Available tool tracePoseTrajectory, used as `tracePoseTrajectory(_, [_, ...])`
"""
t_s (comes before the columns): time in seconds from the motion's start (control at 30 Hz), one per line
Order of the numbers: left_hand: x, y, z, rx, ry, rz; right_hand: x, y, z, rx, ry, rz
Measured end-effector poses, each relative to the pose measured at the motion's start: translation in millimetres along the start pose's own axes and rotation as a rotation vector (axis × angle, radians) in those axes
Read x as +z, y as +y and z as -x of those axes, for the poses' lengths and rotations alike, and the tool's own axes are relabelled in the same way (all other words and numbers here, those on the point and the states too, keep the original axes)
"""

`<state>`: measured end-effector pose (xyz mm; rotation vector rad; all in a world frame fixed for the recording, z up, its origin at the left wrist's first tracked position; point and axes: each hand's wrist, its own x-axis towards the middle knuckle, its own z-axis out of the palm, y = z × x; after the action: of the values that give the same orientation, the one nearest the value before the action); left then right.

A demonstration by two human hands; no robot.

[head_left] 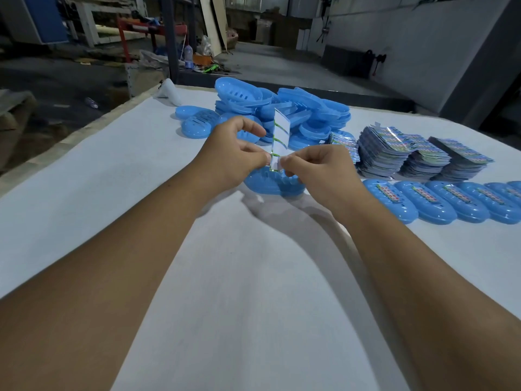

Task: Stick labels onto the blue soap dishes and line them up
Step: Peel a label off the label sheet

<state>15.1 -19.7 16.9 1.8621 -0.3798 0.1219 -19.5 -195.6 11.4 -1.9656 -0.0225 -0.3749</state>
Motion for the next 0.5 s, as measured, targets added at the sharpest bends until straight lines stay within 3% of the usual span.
tracePoseTrajectory(0.27, [-5.6, -2.5, -7.3, -0.163, 0.183, -0.115, -10.8, 3.1, -4.9, 0.127, 0.046, -0.049])
tracePoseTrajectory(0.5, [-13.9, -13.4, -11.8, -0.196, 0.224, -0.193, -15.6, 3.0, -6.4, 0.237, 0.075, -0.135])
